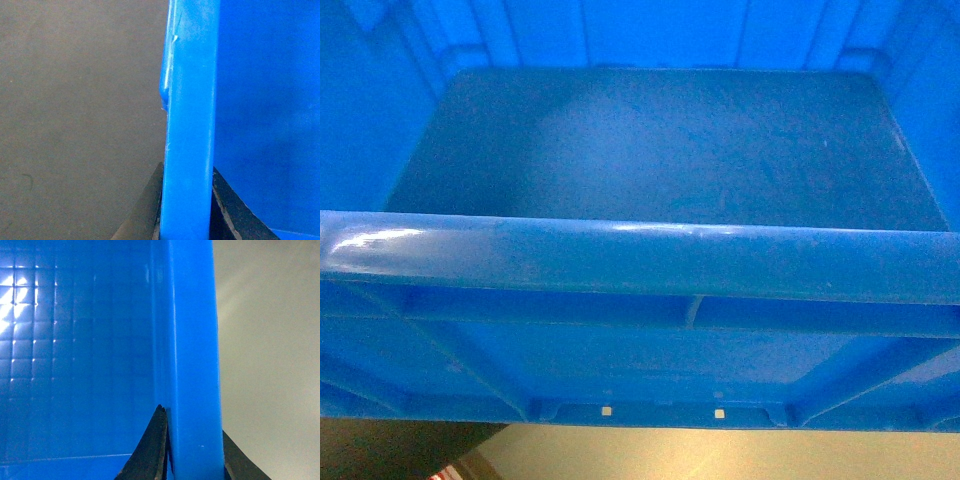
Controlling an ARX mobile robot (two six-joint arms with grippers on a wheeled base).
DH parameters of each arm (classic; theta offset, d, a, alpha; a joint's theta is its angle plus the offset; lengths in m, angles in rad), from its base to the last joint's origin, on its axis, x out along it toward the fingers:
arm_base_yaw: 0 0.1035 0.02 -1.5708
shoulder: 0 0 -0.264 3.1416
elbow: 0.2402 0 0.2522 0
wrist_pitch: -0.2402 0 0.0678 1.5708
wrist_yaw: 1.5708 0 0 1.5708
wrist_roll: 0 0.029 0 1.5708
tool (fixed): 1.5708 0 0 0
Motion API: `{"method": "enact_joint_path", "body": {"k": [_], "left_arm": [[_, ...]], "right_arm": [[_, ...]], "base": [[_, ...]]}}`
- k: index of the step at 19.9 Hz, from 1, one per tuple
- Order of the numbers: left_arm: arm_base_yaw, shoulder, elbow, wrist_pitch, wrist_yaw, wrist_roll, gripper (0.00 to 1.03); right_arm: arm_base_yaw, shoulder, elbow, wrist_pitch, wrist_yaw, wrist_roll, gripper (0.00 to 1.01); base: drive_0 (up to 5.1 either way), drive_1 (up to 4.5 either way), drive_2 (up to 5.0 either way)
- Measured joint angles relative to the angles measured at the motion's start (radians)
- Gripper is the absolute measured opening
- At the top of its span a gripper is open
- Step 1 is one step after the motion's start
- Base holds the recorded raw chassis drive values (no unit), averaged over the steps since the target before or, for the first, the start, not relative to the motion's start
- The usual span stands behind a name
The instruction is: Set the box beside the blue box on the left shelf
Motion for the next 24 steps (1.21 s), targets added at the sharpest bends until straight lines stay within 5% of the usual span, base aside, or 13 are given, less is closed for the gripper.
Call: {"method": "enact_joint_path", "body": {"k": [24], "left_arm": [[0.0,0.0,0.0,0.0,0.0,0.0,0.13]], "right_arm": [[0.0,0.0,0.0,0.0,0.001,-0.001,0.11]], "base": [[-1.6,-1.62,-1.6]]}}
